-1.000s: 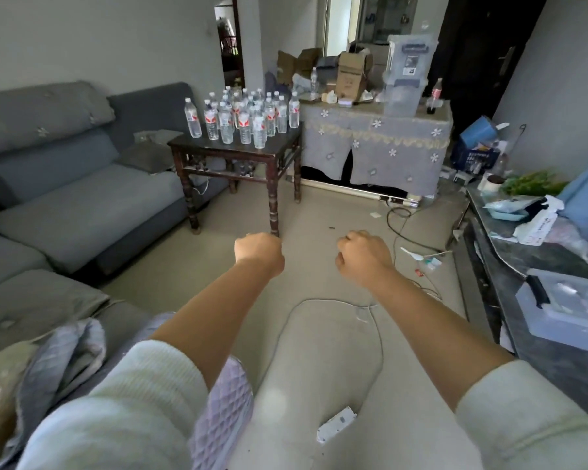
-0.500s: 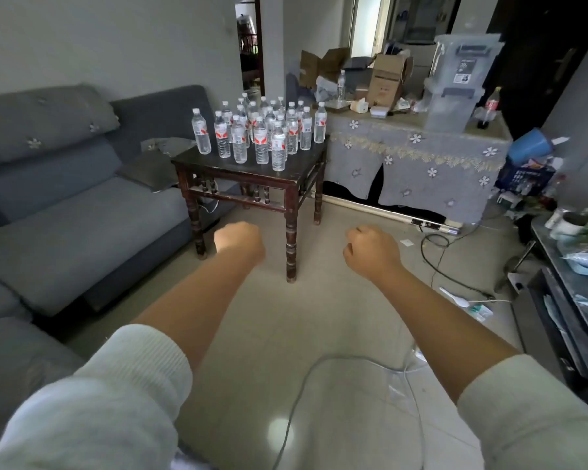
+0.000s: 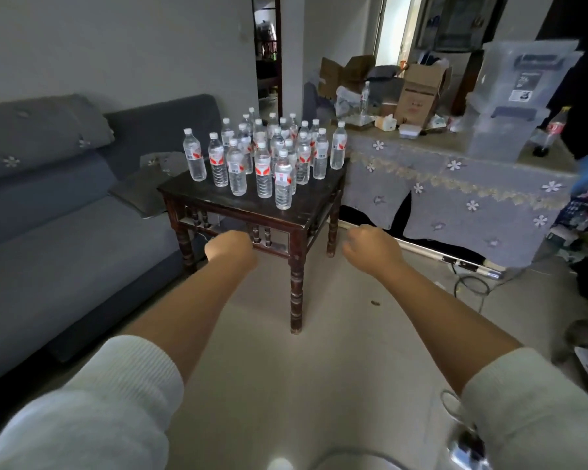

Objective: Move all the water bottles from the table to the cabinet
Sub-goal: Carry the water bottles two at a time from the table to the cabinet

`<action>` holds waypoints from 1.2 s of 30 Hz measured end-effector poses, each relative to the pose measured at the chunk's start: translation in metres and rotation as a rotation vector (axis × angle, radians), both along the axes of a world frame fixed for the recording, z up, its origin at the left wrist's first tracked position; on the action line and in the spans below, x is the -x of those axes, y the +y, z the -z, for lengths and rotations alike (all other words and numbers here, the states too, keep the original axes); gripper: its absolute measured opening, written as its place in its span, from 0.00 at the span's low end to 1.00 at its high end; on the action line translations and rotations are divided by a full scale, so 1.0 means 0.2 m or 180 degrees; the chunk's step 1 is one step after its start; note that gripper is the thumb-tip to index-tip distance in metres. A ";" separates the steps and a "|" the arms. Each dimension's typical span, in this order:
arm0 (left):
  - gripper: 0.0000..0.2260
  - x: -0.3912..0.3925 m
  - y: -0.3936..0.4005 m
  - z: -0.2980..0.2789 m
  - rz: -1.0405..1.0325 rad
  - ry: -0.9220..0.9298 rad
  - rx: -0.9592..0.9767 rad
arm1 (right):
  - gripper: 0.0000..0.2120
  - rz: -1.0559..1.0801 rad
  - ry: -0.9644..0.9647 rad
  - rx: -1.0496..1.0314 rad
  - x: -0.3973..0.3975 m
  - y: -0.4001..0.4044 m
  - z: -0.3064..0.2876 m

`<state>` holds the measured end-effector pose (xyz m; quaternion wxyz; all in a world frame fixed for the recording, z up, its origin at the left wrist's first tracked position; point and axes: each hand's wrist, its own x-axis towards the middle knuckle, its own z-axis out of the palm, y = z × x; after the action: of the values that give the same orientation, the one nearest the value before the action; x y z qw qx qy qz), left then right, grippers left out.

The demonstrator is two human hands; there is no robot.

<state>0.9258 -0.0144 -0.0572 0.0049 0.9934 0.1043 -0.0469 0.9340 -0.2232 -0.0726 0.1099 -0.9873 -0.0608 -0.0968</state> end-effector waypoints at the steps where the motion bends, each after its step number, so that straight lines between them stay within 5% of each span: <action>1: 0.15 -0.09 -0.01 -0.01 -0.0070 0.0003 0.0013 | 0.15 -0.0056 0.0060 0.0076 -0.11 -0.02 -0.01; 15: 0.17 -1.35 0.19 0.02 -0.0635 -0.0085 0.0317 | 0.13 -0.0561 0.0021 -0.0077 -1.59 0.15 0.10; 24: 0.16 -2.25 0.54 0.02 -0.0149 -0.0003 0.0454 | 0.12 -0.0262 0.0331 -0.0789 -2.44 0.45 0.12; 30: 0.17 -2.68 0.54 0.13 0.0342 0.0045 0.0686 | 0.25 -0.0673 0.0983 -0.0456 -2.79 0.56 0.13; 36: 0.18 -2.97 0.45 0.25 0.0739 -0.0059 0.1135 | 0.07 -0.1156 0.1664 0.0083 -3.00 0.59 0.19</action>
<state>1.5195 0.0764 -0.1064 0.1760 0.9826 -0.0208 -0.0557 1.5343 -0.1054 -0.1106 0.1247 -0.9531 -0.2070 0.1823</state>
